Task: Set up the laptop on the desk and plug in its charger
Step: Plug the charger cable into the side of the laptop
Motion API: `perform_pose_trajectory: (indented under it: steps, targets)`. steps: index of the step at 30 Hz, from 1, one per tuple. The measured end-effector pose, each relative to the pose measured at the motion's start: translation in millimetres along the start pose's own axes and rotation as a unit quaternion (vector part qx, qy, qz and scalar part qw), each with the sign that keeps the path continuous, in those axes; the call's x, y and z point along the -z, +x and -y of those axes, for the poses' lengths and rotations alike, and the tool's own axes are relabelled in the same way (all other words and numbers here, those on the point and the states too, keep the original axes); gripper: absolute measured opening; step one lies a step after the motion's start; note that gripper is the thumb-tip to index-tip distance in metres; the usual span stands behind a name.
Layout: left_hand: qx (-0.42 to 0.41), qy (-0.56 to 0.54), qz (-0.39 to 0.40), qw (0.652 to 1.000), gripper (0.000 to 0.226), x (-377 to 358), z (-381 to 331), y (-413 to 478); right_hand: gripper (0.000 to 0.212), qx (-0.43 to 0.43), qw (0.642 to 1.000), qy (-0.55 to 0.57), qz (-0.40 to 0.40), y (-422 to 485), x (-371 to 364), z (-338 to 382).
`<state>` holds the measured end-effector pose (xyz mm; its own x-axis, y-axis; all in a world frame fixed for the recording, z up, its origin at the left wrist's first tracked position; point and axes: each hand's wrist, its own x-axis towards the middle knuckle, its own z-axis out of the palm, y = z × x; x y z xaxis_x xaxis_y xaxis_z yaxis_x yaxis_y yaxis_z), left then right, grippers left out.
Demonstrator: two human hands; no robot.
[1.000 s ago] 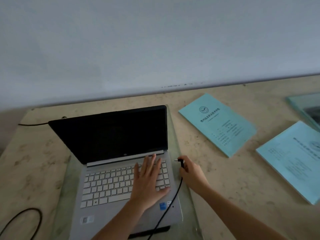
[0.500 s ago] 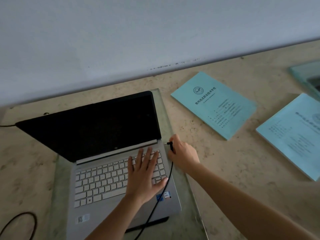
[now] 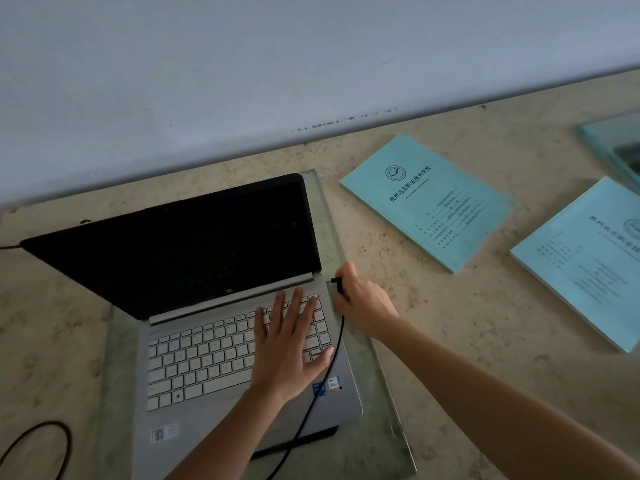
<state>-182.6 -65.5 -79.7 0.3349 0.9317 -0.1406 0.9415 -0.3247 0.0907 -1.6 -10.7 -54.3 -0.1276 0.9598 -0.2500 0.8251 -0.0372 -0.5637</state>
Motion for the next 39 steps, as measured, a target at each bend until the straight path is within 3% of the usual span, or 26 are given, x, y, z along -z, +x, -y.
perform_pose_trajectory:
  steps: [9,32,39]
  targets:
    - [0.001,0.007,0.003,1.000,0.080,0,0,0,0.013,-0.062,0.995,0.068,-0.039,8,1,3]
    - [0.009,-0.015,0.009,1.000,0.080,0,0,0,0.004,0.001,1.000,-0.018,0.003,15,7,0]
    - [0.007,-0.020,0.007,1.000,0.080,1,0,0,0.010,0.026,0.998,-0.052,-0.002,12,4,1]
